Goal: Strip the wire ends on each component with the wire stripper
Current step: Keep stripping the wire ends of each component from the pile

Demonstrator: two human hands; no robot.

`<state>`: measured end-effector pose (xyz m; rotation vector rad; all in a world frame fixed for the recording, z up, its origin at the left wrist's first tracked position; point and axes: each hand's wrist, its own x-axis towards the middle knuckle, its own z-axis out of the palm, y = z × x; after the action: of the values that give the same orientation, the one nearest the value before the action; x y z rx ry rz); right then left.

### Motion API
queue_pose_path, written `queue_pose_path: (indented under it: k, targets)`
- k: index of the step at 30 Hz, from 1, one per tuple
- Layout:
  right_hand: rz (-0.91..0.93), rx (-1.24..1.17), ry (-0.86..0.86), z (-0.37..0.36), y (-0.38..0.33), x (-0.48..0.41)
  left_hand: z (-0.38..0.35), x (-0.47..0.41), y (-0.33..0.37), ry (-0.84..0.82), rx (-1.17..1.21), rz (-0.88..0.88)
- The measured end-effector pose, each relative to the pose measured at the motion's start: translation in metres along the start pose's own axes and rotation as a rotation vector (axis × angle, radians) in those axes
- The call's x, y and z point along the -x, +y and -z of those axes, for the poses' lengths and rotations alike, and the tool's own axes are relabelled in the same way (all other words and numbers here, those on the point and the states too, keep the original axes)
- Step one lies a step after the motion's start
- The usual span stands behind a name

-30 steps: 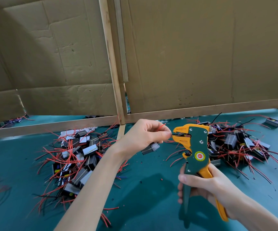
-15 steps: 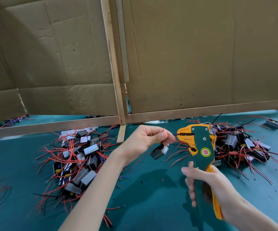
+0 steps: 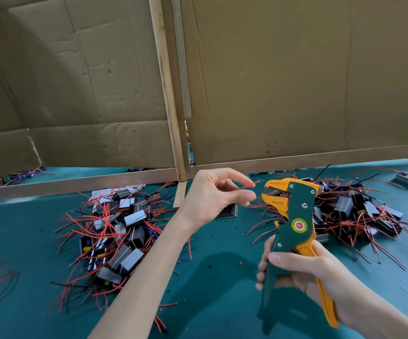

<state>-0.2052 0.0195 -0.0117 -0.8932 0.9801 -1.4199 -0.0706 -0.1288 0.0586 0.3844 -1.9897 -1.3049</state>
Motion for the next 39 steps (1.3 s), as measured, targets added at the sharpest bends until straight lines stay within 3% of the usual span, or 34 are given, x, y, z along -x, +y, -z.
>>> queue_pose_path:
  k: [11,19,39]
  targets:
    - [-0.024,0.039,-0.028,0.004,0.001,0.002,-0.001,0.001,0.004,-0.015,-0.047,0.016]
    - [-0.017,0.055,-0.010,0.004,-0.003,0.002,0.001,0.006,0.013,-0.165,-0.100,0.092]
    - [-0.099,0.233,-0.009,0.012,0.000,0.007,0.010,0.007,0.025,-0.223,-0.469,0.108]
